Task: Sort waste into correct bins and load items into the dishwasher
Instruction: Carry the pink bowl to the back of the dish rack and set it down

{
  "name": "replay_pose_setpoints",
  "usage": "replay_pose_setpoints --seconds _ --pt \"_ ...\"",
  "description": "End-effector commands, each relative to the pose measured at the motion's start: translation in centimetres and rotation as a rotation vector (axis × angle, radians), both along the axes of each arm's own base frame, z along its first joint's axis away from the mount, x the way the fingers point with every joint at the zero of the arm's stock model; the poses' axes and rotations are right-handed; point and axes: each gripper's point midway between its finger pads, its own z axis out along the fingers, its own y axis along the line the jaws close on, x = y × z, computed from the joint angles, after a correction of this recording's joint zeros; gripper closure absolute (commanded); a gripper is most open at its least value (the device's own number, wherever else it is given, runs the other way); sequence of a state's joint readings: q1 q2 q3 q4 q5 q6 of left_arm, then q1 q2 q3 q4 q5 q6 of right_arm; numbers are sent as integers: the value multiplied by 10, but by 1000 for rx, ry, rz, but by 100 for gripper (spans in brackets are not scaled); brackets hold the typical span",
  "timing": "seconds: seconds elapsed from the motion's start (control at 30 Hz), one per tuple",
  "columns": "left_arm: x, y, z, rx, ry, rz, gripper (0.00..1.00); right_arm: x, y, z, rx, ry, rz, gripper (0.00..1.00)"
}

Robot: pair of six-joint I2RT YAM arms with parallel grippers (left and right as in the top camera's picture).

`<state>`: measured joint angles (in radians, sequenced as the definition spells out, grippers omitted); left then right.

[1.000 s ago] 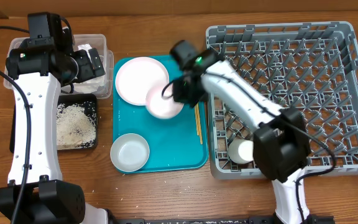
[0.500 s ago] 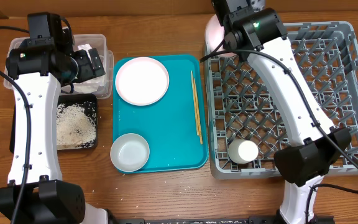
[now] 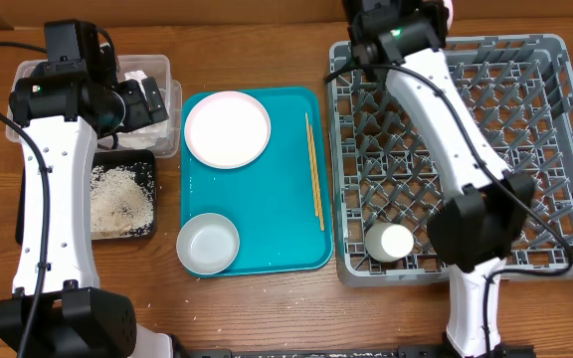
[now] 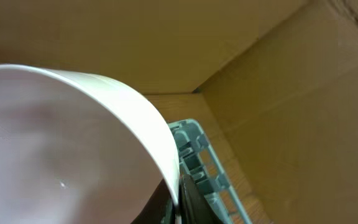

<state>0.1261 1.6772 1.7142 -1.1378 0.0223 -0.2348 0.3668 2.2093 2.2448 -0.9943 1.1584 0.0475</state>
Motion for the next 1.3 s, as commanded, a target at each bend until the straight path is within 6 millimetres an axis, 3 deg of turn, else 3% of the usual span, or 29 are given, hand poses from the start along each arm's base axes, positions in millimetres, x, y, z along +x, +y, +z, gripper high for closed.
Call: replay_pose_setpoints --seconds 0.0,0.2,0.43,1.0,1.27 --pt "0 0 9 -1 -23 14 0 7 -12 -18 -146 133 -12 94" --pt "0 0 9 -1 -23 14 0 14 -16 -53 -203 207 -36 93" --pt "0 0 9 -1 -23 14 0 20 -12 -81 -201 258 -17 93" --pt "0 0 9 -1 -23 14 0 22 -8 -84 -190 249 -10 88" --pt "0 0 9 -1 -23 14 0 20 -2 -85 -195 257 2 81"
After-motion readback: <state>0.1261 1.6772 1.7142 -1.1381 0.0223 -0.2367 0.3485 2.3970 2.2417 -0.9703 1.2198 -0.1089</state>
